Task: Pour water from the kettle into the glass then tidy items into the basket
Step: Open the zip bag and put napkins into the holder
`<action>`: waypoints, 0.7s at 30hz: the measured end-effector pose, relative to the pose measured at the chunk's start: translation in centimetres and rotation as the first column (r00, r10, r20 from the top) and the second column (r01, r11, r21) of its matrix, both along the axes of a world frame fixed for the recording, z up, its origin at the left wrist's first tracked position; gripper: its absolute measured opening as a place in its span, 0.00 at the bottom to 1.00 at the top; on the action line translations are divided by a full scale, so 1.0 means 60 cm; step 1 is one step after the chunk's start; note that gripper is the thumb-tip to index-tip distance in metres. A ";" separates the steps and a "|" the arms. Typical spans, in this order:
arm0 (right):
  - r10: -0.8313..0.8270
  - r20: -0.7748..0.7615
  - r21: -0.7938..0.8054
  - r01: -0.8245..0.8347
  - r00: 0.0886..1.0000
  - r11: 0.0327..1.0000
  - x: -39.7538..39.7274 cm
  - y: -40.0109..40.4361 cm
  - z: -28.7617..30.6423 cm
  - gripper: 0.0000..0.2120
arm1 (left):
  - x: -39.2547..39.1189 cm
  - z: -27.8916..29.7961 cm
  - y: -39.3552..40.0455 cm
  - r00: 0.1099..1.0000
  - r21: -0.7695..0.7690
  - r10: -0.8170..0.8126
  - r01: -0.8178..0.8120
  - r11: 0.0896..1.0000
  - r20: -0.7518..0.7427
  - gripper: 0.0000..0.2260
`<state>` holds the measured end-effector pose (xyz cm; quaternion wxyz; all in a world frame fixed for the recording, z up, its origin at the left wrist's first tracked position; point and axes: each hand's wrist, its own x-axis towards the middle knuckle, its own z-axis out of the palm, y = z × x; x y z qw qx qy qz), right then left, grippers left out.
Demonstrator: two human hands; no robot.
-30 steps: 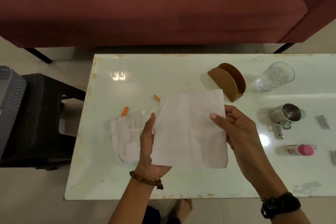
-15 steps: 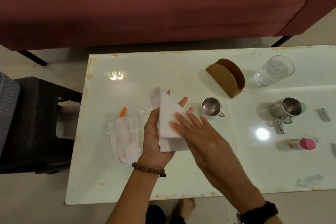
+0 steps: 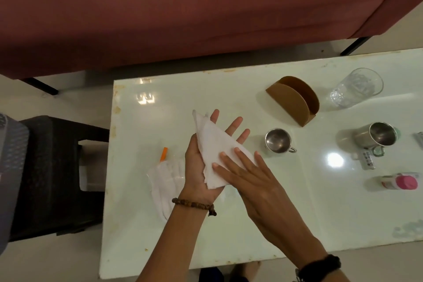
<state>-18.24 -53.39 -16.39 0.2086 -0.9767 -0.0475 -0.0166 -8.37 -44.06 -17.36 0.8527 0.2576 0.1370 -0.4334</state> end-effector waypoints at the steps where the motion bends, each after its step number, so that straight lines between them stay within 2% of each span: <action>1: -0.001 -0.032 0.016 0.002 0.999 1.000 0.005 0.002 0.000 0.25 | 0.007 0.000 0.001 1.000 0.002 -0.013 0.013 1.000 0.012 0.25; 3: -0.005 -0.097 0.090 0.013 0.995 0.996 0.016 0.004 -0.001 0.29 | 0.024 0.003 0.002 0.999 0.034 -0.040 0.039 0.999 0.030 0.26; 5: -0.003 -0.138 0.213 0.032 0.990 0.977 0.024 0.005 -0.003 0.29 | 0.040 0.004 -0.002 0.994 0.097 -0.074 0.066 0.993 0.081 0.24; 7: -0.054 -0.112 0.296 0.086 0.992 0.951 0.031 0.002 -0.005 0.31 | 0.053 -0.002 -0.006 0.991 0.134 -0.091 0.077 0.988 0.102 0.19; 10: -0.164 -0.104 0.283 0.187 0.981 0.941 0.038 -0.016 -0.013 0.38 | 0.061 -0.013 -0.016 0.997 0.106 -0.071 0.066 0.992 0.041 0.14; 14: -0.291 -0.057 0.183 0.296 0.955 0.937 0.030 -0.055 -0.025 0.35 | 0.065 -0.031 -0.042 0.998 0.116 -0.060 0.061 0.991 -0.010 0.15; 16: -0.336 -0.060 0.148 0.341 0.940 0.928 0.022 -0.080 -0.031 0.34 | 0.069 -0.039 -0.063 0.998 0.175 -0.055 0.061 0.983 -0.037 0.12; 18: -0.395 -0.084 0.205 0.404 0.915 0.891 0.013 -0.109 -0.036 0.30 | 0.077 -0.050 -0.088 0.997 0.274 -0.049 0.064 0.960 -0.060 0.07; 21: -0.474 -0.188 0.409 0.508 0.860 0.758 -0.008 -0.162 -0.041 0.25 | 0.091 -0.062 -0.127 0.989 0.475 -0.149 0.127 0.871 0.007 0.05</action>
